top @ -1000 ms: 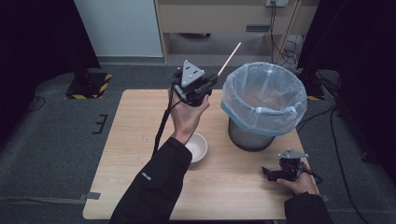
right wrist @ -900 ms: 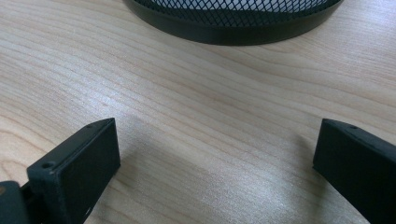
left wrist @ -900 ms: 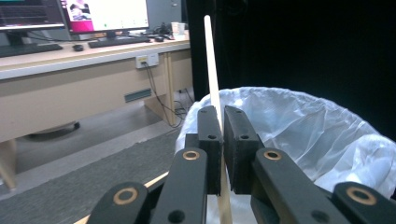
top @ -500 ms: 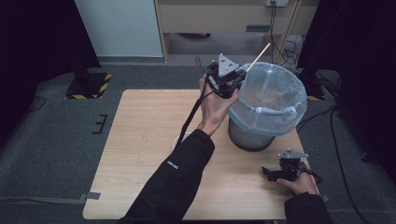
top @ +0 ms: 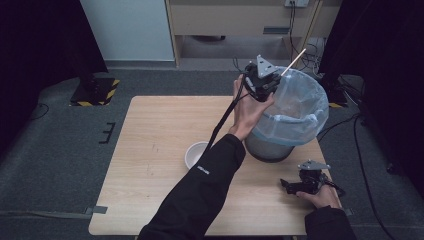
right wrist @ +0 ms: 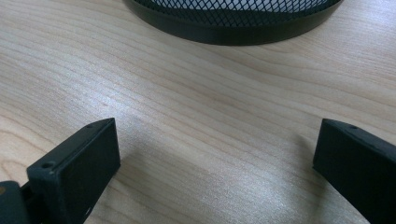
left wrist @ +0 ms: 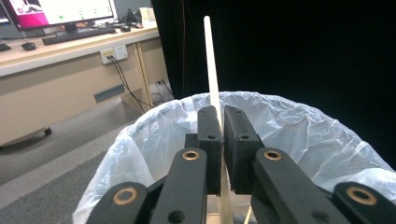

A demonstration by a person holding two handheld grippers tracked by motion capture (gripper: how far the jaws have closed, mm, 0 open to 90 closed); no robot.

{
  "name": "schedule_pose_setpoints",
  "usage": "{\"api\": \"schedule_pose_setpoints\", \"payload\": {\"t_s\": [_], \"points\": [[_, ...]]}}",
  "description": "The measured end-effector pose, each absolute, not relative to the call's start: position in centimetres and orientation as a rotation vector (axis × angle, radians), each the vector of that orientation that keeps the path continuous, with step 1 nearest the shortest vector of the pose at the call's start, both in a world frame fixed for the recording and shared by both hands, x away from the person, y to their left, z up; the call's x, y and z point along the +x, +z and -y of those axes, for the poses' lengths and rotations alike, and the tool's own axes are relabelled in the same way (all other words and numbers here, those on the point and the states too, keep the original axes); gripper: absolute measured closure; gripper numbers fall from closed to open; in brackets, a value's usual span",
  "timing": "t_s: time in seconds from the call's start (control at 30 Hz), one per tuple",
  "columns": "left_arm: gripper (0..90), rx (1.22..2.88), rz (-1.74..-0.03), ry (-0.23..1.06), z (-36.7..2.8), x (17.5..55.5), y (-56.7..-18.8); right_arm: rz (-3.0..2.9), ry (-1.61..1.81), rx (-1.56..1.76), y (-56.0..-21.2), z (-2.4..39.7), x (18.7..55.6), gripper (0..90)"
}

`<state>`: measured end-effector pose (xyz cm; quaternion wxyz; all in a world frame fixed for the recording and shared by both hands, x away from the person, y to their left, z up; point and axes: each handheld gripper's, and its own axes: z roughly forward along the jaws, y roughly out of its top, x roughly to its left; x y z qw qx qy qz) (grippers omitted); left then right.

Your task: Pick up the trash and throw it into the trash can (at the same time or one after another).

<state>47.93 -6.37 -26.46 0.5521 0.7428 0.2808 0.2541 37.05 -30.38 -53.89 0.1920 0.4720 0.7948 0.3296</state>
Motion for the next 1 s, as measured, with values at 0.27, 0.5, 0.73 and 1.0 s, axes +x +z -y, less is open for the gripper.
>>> {"api": "schedule_pose_setpoints", "payload": {"t_s": [0.27, 0.5, 0.73, 1.0], "points": [[71.4, 1.73, -0.631, 0.547, 4.9, 48.1, -26.9, -2.231, 0.925, 1.326, -53.9, 30.4, 37.0, 0.8], [54.8, 1.683, -0.636, 0.555, -0.8, 45.8, -26.5, -2.229, 0.927, 1.325, -53.9, 30.4, 37.1, 0.7], [39.2, 1.714, -0.689, 0.598, -9.2, 42.6, -29.4, -2.229, 0.927, 1.323, -53.9, 30.4, 37.1, 0.8], [32.4, 1.755, -0.858, 0.587, -16.5, 39.8, -36.9, -2.234, 0.928, 1.32, -53.9, 30.3, 37.1, 0.8]]}}
